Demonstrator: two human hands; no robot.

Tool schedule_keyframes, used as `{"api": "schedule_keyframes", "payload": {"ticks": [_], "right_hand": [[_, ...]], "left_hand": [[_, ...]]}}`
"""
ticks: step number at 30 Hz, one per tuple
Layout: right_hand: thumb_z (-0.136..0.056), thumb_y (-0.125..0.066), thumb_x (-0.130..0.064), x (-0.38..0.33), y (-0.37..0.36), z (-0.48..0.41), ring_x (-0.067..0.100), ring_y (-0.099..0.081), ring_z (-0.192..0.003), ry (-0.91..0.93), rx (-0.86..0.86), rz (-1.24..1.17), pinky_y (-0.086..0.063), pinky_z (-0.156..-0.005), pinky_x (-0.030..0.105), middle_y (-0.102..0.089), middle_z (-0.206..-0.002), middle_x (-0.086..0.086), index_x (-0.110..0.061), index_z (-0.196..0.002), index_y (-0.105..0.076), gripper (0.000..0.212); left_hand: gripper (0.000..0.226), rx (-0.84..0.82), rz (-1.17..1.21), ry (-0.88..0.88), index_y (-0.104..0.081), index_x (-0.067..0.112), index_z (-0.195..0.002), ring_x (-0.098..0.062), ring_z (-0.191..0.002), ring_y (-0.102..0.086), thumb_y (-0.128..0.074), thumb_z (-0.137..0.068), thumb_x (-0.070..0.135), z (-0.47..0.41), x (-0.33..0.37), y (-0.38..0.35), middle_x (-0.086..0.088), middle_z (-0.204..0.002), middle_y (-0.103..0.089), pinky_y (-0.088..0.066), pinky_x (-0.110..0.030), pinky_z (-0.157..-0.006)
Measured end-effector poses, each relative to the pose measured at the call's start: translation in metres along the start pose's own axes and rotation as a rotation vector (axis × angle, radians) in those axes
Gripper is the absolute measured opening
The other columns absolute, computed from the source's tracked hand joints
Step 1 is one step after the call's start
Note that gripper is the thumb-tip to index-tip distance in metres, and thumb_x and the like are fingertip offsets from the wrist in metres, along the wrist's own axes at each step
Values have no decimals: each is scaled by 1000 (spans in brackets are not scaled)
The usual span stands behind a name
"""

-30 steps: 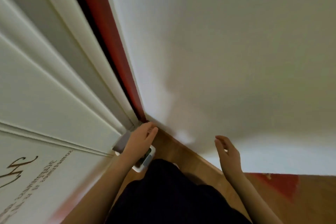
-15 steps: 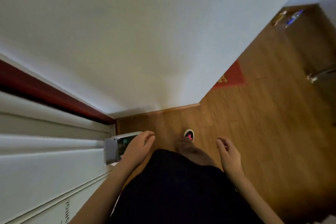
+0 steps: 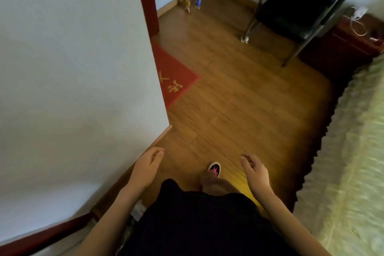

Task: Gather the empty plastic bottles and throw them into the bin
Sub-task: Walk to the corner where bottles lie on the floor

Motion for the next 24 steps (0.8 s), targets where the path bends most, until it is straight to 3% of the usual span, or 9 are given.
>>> {"api": "schedule_keyframes", "payload": {"ticks": [6,8,11,16,21,24], "right_hand": [[-98,-52,-32,22,48,-49,12,-62,-98,-69,71,-92,-50,-83,30,-66,-105,-4,-19,-115,-62,24],[-98,-52,-31,23,64,-71,14,-62,-98,-78,76,-93,-50,-83,30,-66,-103,-4,-20,-113,-62,21],[-98,-52,-30,17,86,-108,13,-63,-96,-60,79,-98,-49,-76,25,-66,-99,-8,-22,-110,-62,17],[-97,-53,-32,-18,116,-174,9,-62,-96,-35,78,-153,-45,-71,18,-67,-100,-8,-25,-106,-63,15],[-97,-53,-34,-53,128,-249,9,-63,-97,-10,76,-179,-46,-73,19,-68,-102,-7,-25,-107,-63,17],[-97,-53,-34,-71,131,-302,13,-63,-99,-33,85,-188,-48,-77,23,-68,-104,-4,-22,-111,-64,21]], "left_hand": [[17,-66,9,-28,-65,27,-103,6,-92,-58,-48,-99,27,-59,69,-52,18,-97,-64,-43,-16,-75],[16,-70,17,-16,-65,27,-100,1,-93,-60,-49,-99,25,-79,90,-69,14,-100,-66,-43,-20,-76],[20,-62,21,-38,-68,22,-101,-14,-109,-62,-49,-99,28,-111,118,-86,-1,-119,-67,-49,-31,-89],[19,-63,47,-6,-68,23,-103,-12,-103,-66,-50,-98,27,-159,154,-92,6,-107,-72,-51,-43,-96],[19,-60,57,46,-65,33,-96,-11,-95,-67,-48,-100,25,-217,178,-91,7,-96,-73,-53,-37,-88],[18,-74,61,55,-65,28,-101,-14,-95,-66,-47,-100,24,-264,192,-93,5,-96,-72,-52,-33,-83]]}}
Point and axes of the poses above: each hand's wrist, its own z-axis away from the middle knuckle, its own y-axis out of the back of the hand, x = y × z, the point moved 3 cm from there along -z, towards the middle knuckle
